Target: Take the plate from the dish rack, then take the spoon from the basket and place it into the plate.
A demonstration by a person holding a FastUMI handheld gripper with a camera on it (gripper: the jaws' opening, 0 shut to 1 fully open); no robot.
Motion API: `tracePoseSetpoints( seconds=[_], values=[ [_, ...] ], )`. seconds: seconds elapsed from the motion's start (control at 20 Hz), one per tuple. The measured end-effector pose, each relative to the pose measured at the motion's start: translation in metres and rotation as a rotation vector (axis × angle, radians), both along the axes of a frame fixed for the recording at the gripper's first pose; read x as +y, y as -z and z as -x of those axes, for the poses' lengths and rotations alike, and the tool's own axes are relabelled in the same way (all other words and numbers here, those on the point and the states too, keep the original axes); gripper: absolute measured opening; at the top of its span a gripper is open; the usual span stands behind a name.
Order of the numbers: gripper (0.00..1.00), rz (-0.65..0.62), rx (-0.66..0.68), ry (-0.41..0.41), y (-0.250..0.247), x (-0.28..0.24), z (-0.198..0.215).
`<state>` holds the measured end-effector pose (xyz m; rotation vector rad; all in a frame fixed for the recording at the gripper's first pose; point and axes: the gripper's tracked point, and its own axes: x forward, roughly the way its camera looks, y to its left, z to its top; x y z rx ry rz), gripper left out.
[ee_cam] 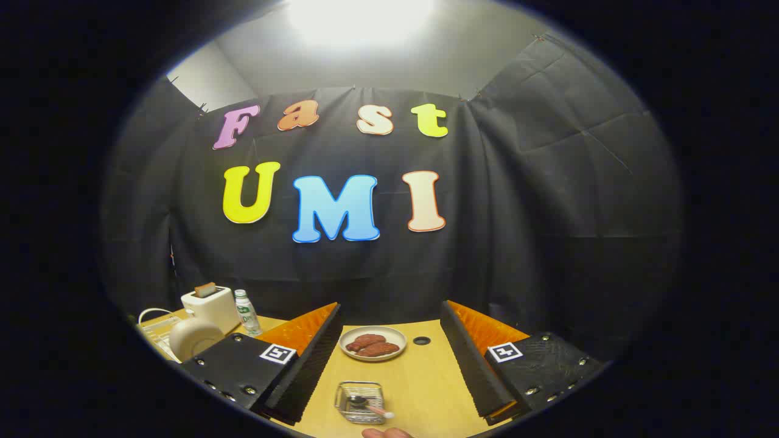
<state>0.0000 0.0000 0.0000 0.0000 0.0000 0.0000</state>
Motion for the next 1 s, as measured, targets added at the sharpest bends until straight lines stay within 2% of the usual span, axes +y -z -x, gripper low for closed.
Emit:
tracePoseSetpoints(
  seconds=[0.25,0.5,0.7,1.0],
  values=[
    [0.99,-0.007,0.002,0.007,-0.022,0.071,0.008],
    [0.99,-0.047,-0.001,-0.055,-0.032,0.142,0.012],
    [0.99,-0.062,0.037,-0.093,-0.028,0.168,0.002],
    [0.99,0.002,0.057,-0.172,-0.037,0.21,0.005]
  ],
)
